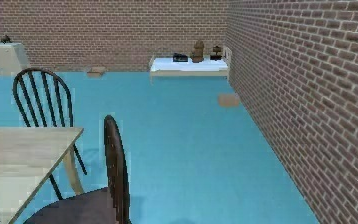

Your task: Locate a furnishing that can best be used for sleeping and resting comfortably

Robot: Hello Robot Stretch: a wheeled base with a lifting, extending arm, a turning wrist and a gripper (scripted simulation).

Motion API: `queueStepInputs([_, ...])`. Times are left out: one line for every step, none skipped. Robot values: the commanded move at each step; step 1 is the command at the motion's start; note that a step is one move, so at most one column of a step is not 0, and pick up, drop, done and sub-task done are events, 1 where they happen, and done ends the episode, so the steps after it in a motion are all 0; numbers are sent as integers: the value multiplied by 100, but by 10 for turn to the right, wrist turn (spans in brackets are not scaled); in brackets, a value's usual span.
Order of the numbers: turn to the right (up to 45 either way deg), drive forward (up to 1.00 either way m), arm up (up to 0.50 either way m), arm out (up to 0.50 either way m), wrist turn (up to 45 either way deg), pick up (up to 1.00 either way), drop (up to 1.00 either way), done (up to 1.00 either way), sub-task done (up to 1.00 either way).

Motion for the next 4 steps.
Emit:
queueStepInputs([30,0,0,0,0,0,0,0,0])
queueStepInputs([0,100,0,0,0,0,0,0,0])
queueStepInputs([0,100,0,0,0,0,0,0,0])
queueStepInputs([0,100,0,0,0,0,0,0,0])
